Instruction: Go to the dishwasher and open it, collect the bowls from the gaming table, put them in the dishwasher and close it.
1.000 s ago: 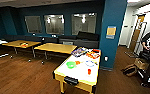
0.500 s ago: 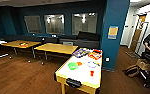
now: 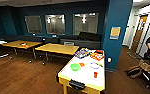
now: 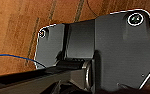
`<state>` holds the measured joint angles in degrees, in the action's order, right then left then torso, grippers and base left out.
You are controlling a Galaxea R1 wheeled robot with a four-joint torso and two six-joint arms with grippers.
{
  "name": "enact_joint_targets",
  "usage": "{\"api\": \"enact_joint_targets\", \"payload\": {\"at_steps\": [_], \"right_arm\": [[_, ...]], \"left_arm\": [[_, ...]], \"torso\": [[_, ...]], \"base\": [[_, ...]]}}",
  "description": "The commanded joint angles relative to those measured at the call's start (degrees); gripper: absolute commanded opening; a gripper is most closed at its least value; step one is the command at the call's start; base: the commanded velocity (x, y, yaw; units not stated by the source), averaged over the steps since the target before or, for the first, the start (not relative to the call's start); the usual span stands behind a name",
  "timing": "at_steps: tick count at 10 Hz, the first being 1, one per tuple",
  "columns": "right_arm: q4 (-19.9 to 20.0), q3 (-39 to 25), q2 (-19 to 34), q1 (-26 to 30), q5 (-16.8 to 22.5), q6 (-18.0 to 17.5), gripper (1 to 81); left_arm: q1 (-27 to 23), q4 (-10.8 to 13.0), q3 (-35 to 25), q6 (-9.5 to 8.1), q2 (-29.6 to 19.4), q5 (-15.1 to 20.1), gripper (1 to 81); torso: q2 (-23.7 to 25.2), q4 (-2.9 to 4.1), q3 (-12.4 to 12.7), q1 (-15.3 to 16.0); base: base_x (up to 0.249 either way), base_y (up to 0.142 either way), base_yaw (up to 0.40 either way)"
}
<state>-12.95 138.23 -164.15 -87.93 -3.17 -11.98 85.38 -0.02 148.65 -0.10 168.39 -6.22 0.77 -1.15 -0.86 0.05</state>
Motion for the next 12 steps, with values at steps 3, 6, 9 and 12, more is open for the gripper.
{"api": "enact_joint_targets", "payload": {"at_steps": [3, 6, 9, 12], "right_arm": [[-0.76, -0.52, 0.55, 2.8, 2.55, 0.12, 81.1], [-0.76, -0.52, 0.55, 2.98, 2.64, 0.12, 81.1], [-0.76, -0.52, 0.55, 2.8, 2.55, 0.12, 81.1], [-0.76, -0.52, 0.55, 2.8, 2.55, 0.12, 81.1]], "left_arm": [[-3.07, 0.29, -0.2, 0.1, -0.33, 2.61, 81.1], [-3.07, 0.2, -0.2, 0.1, -0.33, 2.7, 81.1], [-3.07, 0.2, -0.2, 0.1, -0.33, 2.7, 81.1], [-3.07, 0.29, -0.2, 0.19, -0.33, 2.7, 81.1]], "torso": [[0.0, 0.0, 0.0, 0.0], [0.0, 0.0, 0.0, 0.0], [0.0, 0.0, -0.02, 0.02], [-0.02, 0.0, -0.02, 0.0]], "base": [[0.069, 0.105, 0.0], [0.074, 0.106, 0.0], [0.0, 0.125, 0.0], [0.0, 0.126, 0.0]]}}
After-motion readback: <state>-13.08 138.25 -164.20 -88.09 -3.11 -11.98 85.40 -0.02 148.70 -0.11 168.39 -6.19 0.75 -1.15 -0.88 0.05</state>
